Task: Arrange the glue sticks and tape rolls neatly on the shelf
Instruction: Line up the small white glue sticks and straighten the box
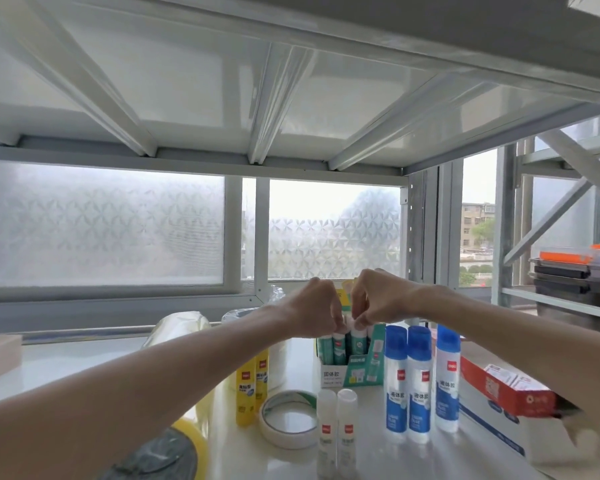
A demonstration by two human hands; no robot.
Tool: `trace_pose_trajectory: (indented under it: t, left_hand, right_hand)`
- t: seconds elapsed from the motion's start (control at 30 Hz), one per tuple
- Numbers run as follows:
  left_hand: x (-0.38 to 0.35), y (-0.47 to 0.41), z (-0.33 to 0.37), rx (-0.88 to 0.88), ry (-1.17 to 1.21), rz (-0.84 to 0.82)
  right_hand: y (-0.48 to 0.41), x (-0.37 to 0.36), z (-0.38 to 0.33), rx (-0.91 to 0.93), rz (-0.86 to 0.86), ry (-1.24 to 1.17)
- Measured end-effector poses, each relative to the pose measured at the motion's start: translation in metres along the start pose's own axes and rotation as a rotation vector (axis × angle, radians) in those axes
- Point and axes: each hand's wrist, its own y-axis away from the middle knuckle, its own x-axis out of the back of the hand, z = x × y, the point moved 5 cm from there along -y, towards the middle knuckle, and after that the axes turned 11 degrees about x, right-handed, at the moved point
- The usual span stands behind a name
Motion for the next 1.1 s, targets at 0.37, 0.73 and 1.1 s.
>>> trace_pose_trajectory:
  t: [0.37,0.73,1.1]
  left_hand:
    - [0.009,0.011,0.014,0.018,-0.062,-0.134]
    - [0.092,0.074,-0.041,0.273,-0.078,0.01]
    - [0.106,0.141,-0.096,0.787,-0.113,-0.101]
  right_hand:
    - [0.008,0.009,-0.012,0.009,-0.093,0.078]
    - [0.013,0.018,-0.077,0.08,-0.207,-0.095]
    - [-0.02,0.006,-0.111,0.021,-0.109,-0.118]
